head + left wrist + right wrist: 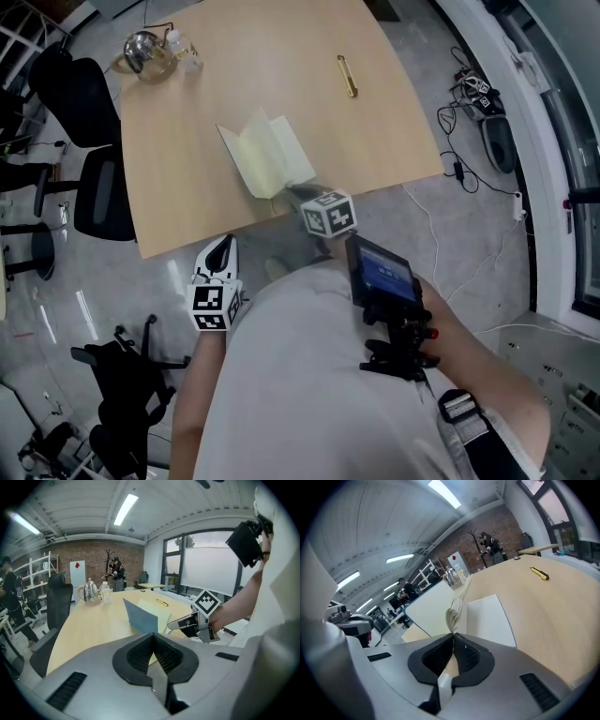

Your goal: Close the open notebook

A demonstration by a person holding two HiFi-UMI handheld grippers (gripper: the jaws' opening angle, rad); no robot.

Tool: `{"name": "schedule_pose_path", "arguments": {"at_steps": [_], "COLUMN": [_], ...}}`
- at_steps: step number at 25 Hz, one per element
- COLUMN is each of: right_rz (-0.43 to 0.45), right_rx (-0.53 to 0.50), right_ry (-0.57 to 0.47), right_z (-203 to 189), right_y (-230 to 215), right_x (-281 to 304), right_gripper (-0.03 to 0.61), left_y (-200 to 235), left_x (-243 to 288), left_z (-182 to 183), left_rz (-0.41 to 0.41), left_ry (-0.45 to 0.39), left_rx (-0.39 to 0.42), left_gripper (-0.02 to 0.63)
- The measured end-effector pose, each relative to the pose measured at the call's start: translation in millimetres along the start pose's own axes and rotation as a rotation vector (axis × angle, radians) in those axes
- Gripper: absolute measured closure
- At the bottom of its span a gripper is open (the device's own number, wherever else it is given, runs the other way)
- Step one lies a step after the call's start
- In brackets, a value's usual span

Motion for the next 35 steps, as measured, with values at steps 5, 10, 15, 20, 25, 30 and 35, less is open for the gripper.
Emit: {"name": "schedule_pose_path", "arguments": {"at_steps": [5,10,15,20,25,30,35], "right_rz": [-0.027,-0.083,-0.144,-0.198,-0.286,-0.091,-0.112], "right_rx": [0.194,0.291,0.196,0.005,-0.327,-0.638,-0.6], "right_ry": [0.011,0.025,0.11,0.103,-0.109,-0.057,0.162], "right_z": [-12,-12,-13,-7,44,73,57], "right_y": [-25,-45,-54,-64,-55,-12,-34], "right_x": [-1,-1,-1,-27,-72,-47,-4], "right_gripper": [0.558,0.558,0.557,0.543,0.502,0.497,0.485], "left_y": [-7,-10,-15,-20,-17,-19,-23], "left_x": [2,1,3,8,12,14,9], "left_z": [1,2,-2,-1,-2,0,2], "left_rz": [0.007,0.025,0.028,0.03,0.036,0.044,0.077], "left_ry": [0.019,0.039,0.055,0.048,0.04,0.024,0.015], "left_rx": [0.004,-0.001,-0.014,-0.033,-0.052,-0.064,-0.081], "left_gripper": [0.607,0.607,0.607,0.607,0.607,0.607,0.607]}}
Point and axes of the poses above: the fingertips, and each gripper's own axes: x forward along the fingers, y to its left, z out of its top, the point moved 9 cm from there along -x, backward along the fingers, and after that the axes turned 4 degrees about y, right-handed, at the moved point
